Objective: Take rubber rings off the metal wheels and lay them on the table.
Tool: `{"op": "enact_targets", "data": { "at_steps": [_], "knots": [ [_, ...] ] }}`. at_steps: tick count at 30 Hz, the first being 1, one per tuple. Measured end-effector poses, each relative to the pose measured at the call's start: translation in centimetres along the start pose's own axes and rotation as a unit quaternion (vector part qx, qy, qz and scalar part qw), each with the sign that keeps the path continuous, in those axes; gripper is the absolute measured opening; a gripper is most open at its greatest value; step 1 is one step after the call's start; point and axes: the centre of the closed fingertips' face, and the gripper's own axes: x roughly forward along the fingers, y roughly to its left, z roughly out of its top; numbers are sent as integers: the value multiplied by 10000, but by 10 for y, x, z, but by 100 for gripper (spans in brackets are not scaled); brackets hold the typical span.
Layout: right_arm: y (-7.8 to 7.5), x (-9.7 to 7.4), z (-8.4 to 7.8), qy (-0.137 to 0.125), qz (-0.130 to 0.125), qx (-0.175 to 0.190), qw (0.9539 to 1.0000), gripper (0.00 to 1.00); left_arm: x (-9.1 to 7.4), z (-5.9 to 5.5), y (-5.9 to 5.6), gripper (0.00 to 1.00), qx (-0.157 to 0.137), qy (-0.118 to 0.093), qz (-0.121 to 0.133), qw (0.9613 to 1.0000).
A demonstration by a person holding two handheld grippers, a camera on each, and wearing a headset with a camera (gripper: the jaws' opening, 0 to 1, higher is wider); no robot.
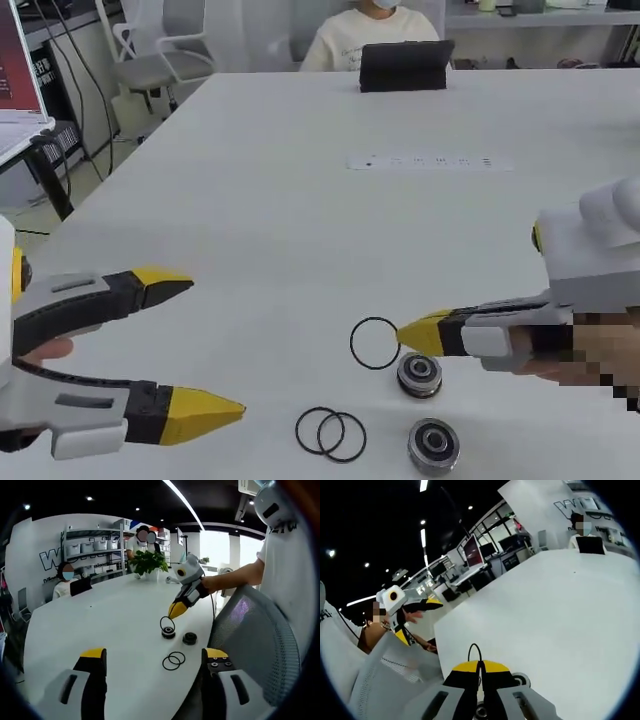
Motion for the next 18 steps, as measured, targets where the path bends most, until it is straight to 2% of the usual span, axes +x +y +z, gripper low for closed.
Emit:
{"op": "enact_targets", "data": {
  "at_steps": [7,18],
  "knots": [
    [12,9,-9,223,140,-155,9995,0,5,-17,-11,82,-136,119,1,9998],
    [22,22,-29,653,329,-324,9968,0,12,-27,-17,85,-354,169,-74,9992]
  ]
}}
